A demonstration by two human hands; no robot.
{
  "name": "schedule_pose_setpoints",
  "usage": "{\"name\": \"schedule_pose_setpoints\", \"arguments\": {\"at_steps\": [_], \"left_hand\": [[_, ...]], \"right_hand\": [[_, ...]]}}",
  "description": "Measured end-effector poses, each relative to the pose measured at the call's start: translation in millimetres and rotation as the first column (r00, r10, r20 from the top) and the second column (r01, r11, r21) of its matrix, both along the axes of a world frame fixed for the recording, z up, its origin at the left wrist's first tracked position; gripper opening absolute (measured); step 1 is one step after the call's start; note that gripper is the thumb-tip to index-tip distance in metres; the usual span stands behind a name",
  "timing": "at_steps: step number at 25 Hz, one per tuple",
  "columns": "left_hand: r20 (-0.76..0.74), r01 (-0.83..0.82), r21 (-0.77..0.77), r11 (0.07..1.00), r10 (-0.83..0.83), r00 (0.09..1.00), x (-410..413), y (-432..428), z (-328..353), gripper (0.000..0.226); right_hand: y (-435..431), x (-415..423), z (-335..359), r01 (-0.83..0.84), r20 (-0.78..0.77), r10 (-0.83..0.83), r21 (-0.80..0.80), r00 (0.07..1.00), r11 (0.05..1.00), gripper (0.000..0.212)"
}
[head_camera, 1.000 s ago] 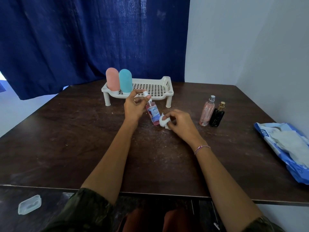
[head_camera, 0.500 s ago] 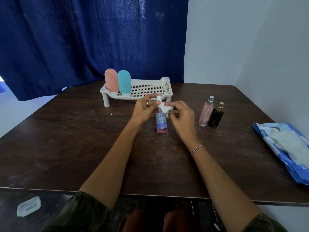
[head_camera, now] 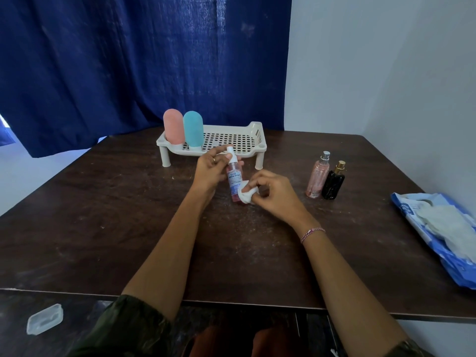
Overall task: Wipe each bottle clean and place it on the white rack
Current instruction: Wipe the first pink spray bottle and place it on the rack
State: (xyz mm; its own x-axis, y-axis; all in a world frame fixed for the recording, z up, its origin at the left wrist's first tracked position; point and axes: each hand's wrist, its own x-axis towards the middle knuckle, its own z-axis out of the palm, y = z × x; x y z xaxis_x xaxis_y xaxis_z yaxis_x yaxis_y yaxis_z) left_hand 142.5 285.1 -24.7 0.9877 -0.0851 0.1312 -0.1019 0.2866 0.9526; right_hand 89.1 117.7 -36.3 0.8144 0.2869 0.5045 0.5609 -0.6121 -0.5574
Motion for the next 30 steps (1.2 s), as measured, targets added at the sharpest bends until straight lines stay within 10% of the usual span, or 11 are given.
{"name": "schedule_pose_setpoints", "arguments": {"at_steps": [9, 20, 30], "left_hand": [[0.027, 0.143, 0.109, 0.984, -0.147, 0.989, -6.5, -14.3, 6.2, 0.028], [-0.162, -0.206, -0.336, 0.919, 0.16, 0.974, -0.7, 0.7, 13.5, 0.025], [-0.329, -0.242, -0.409, 0.88, 0.105, 0.938, -4.7, -9.3, 11.6, 0.032]], "right_hand": [[5.4, 2.0, 5.6, 0.136, 0.175, -0.177, 0.223, 0.969, 0.965, 0.029], [6.6, 3.0, 2.1, 0.144, -0.262, -0.041, 0.389, 0.964, 0.91, 0.029], [14.2, -2.7, 4.5, 0.157, 0.111, -0.236, 0.472, 0.965, 0.867, 0.026]]}}
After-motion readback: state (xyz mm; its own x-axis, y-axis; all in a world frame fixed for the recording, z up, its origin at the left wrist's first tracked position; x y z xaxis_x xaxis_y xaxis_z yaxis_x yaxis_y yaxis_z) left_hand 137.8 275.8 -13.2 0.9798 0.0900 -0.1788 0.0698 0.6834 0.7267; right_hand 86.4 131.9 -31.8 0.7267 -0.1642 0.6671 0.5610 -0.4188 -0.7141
